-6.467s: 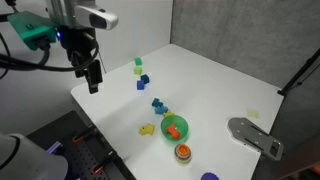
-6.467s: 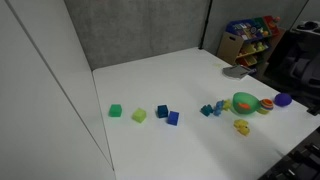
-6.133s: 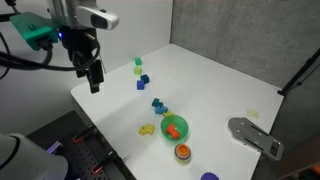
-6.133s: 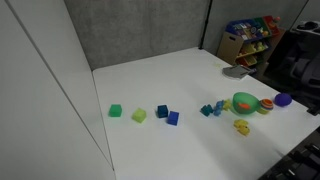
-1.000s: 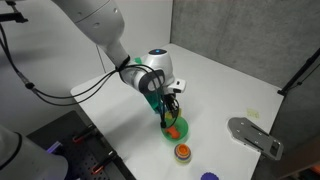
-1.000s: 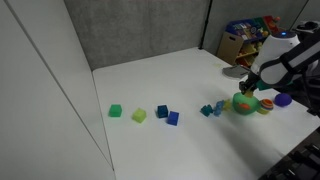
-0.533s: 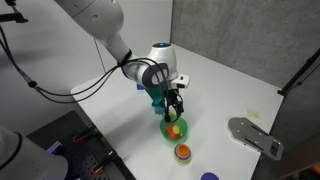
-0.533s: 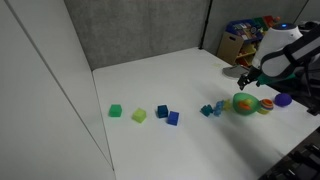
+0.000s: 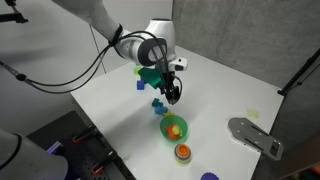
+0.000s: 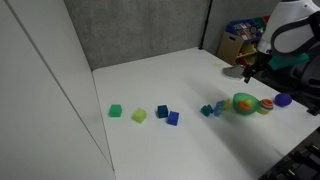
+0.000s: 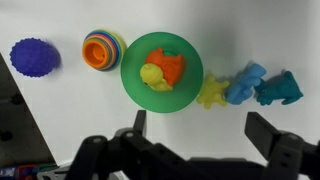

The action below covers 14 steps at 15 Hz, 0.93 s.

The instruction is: Put the yellow object inside the bowl

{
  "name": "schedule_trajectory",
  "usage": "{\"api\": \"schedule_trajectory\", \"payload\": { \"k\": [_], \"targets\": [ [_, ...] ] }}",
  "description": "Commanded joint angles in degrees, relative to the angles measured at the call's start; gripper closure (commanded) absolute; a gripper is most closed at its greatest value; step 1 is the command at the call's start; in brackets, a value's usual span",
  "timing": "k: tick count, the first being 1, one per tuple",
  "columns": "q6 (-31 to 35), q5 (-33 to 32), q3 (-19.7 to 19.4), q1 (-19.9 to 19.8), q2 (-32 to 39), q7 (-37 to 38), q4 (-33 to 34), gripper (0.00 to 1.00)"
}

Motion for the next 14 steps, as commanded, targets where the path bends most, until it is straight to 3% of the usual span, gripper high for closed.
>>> {"api": "schedule_trajectory", "payload": {
  "k": [1,8,13,14],
  "targets": [
    [-7.89,1.03,5.13,-3.53,-8.7,-5.22,-1.97,0.0],
    [-24.91,8.81,10.09,-5.69,-19.28,-15.58,-0.79,0.0],
    [-29.59,8.53,10.73,-6.03,-23.1,-16.69,-0.71,0.0],
    [-27.9,8.02,11.09,-6.05,-21.45,-14.89,-0.4,0.0]
  ]
}}
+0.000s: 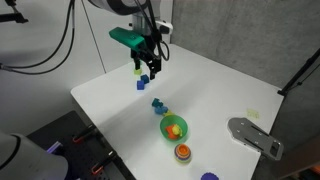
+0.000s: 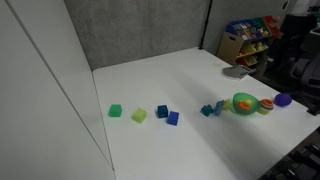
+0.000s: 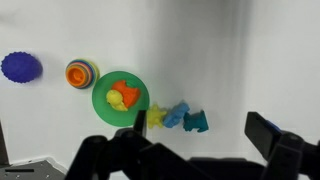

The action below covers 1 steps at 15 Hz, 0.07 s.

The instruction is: Put the yellow object inside the bowl

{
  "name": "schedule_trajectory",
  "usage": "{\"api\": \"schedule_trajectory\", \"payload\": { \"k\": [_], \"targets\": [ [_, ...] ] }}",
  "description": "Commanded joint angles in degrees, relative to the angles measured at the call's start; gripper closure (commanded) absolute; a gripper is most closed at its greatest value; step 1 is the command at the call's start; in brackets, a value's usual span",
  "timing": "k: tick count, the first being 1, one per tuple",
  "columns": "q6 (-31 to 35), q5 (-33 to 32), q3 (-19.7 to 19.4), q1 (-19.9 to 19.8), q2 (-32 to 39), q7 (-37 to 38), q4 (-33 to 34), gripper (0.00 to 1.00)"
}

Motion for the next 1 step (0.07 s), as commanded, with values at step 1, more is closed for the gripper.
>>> {"api": "schedule_trajectory", "payload": {
  "k": [1],
  "targets": [
    [-0.58,0.21,1.26,-1.32,-0.36,-0.44,0.09,0.0]
  ]
}}
